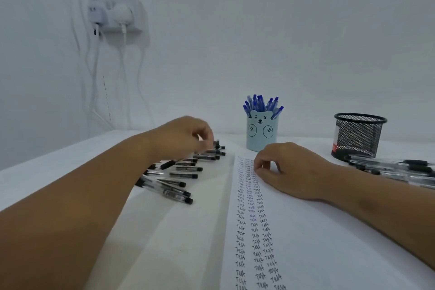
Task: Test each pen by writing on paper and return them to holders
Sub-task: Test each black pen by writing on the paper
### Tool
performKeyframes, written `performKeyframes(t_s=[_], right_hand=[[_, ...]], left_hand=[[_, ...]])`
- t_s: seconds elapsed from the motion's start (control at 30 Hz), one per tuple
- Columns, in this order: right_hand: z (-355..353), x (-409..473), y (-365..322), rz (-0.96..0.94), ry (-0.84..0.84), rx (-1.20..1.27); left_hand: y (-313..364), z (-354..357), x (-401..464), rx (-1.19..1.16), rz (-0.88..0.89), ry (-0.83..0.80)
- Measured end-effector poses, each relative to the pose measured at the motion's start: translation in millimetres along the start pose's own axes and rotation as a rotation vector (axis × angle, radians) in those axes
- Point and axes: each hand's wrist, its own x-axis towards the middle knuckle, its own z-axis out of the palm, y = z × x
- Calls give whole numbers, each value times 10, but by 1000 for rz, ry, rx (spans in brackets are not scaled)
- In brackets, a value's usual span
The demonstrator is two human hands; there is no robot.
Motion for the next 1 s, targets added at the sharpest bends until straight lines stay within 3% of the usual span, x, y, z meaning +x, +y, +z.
performKeyframes(t_s=[0.1,0.17,0.23,0.3,0.63,0.77,1.0], right_hand=[[15,8,17,1,2,8],[14,7,21,1,-2,10],[7,3,22,-1,-6,22],[7,0,20,-1,-9,34],[-14,7,4,49,-2,43],[-55,-20,-24,114,102,75],[-119,5,-183,-158,428,-65]], left_hand=[[43,-46,67,-433,25,307],[74,-62,115,-876,-20,413],[99,-63,132,-1354,-81,387],[104,-46,127,-1634,-108,315],[220,142,124,-1753,-39,332],[254,214,122,-1781,-38,300],[461,378,72,-1761,13,186]])
